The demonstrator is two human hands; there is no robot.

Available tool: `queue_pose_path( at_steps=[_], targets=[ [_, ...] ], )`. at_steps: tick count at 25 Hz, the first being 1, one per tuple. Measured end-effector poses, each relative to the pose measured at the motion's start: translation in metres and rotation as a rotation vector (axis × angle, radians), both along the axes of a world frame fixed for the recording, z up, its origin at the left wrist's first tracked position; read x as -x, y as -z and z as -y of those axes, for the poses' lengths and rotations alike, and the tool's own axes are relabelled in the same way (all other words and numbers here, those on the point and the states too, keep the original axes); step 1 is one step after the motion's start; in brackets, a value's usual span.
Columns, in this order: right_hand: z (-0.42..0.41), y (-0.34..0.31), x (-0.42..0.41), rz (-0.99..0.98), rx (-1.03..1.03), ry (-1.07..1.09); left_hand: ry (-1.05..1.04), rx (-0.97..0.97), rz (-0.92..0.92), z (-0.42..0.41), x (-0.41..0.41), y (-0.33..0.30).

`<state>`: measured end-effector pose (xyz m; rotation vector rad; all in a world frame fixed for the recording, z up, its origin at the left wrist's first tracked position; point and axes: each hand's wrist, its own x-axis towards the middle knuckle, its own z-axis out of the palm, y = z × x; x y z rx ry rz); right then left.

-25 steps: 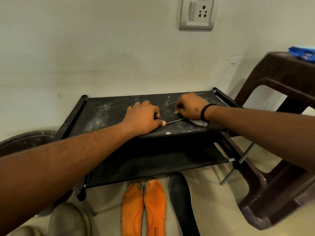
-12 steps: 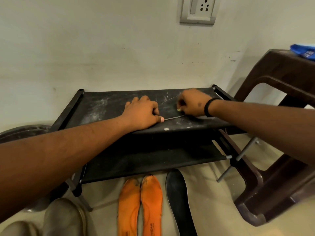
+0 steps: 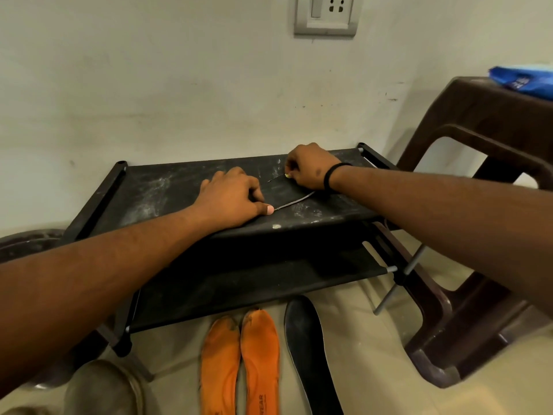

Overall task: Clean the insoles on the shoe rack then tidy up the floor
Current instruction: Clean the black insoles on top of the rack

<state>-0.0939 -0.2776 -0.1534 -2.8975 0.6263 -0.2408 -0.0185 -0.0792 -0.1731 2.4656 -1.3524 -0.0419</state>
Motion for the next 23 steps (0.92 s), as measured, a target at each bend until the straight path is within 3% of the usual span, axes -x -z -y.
queue_pose_path(
  at_steps=[4, 9, 13, 19, 23],
  targets=[
    [-0.009, -0.015, 0.019, -0.082, -0.028, 0.015, -0.054, 0.015, -0.075, 0.005, -0.001, -0.006],
    [-0.054, -0.027, 0.040, -0.167, -0.038, -0.186, -0.120, -0.062, -0.121, 0.009, -0.003, -0.025],
    [-0.055, -0.042, 0.041, -0.030, -0.025, -0.101, -0.072, -0.056, -0.253, 0.008, -0.005, -0.048],
    [-0.073, -0.088, 0.079, 0.231, -0.168, -0.067, -0.150, 0.225, -0.567, -0.006, 0.032, -0.096],
    [-0.092, -0.086, 0.134, 0.446, -0.266, 0.119, -0.195, 0.385, -0.699, -0.023, 0.093, -0.105]
  ],
)
